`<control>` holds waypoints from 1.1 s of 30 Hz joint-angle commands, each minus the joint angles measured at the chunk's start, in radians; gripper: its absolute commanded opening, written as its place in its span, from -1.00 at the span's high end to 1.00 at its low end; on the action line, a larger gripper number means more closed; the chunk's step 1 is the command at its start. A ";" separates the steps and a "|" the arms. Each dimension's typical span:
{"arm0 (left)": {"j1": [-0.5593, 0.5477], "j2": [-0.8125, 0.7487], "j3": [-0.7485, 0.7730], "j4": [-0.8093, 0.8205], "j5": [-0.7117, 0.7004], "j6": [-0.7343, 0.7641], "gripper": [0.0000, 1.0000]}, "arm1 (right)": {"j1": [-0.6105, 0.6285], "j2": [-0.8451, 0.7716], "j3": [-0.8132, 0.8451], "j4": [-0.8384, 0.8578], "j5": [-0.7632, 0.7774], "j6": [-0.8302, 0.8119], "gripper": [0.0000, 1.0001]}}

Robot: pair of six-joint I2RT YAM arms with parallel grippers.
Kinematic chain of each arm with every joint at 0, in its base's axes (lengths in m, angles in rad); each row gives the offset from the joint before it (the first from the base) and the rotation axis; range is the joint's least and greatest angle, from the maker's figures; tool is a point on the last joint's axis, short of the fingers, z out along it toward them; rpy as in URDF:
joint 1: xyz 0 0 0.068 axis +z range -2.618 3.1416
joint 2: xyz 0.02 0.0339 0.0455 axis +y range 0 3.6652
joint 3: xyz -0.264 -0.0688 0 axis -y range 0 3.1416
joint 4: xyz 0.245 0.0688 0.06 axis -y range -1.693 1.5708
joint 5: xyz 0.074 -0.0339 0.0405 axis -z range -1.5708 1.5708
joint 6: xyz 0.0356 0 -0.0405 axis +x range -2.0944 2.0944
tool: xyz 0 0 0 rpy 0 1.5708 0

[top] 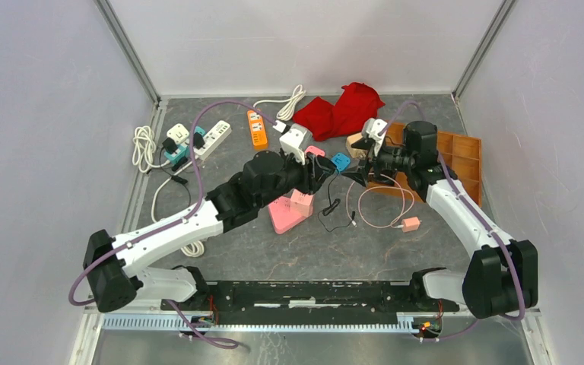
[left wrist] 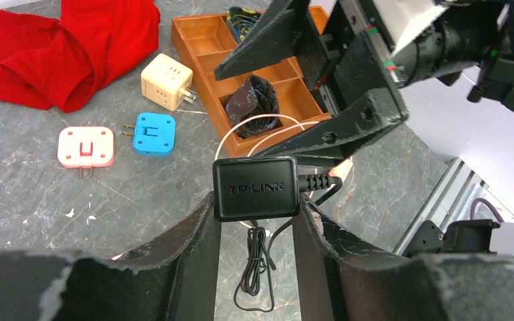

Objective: Pull the plug off the socket
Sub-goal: Place the plug at the center of the board.

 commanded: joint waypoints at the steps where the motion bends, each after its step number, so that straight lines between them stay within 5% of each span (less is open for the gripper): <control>1: 0.049 0.066 0.091 0.053 0.074 0.035 0.94 | -0.048 -0.050 -0.035 0.112 -0.007 0.072 -0.85; 18: 0.315 0.349 0.332 0.060 0.196 -0.008 0.94 | -0.135 -0.074 -0.060 0.168 -0.014 0.152 -0.80; 28: 0.435 0.582 0.498 0.003 0.153 0.002 0.91 | -0.139 -0.066 -0.064 0.171 -0.012 0.148 -0.79; 33: 0.493 0.709 0.576 0.001 0.292 -0.065 0.87 | -0.140 -0.059 -0.064 0.170 -0.016 0.148 -0.79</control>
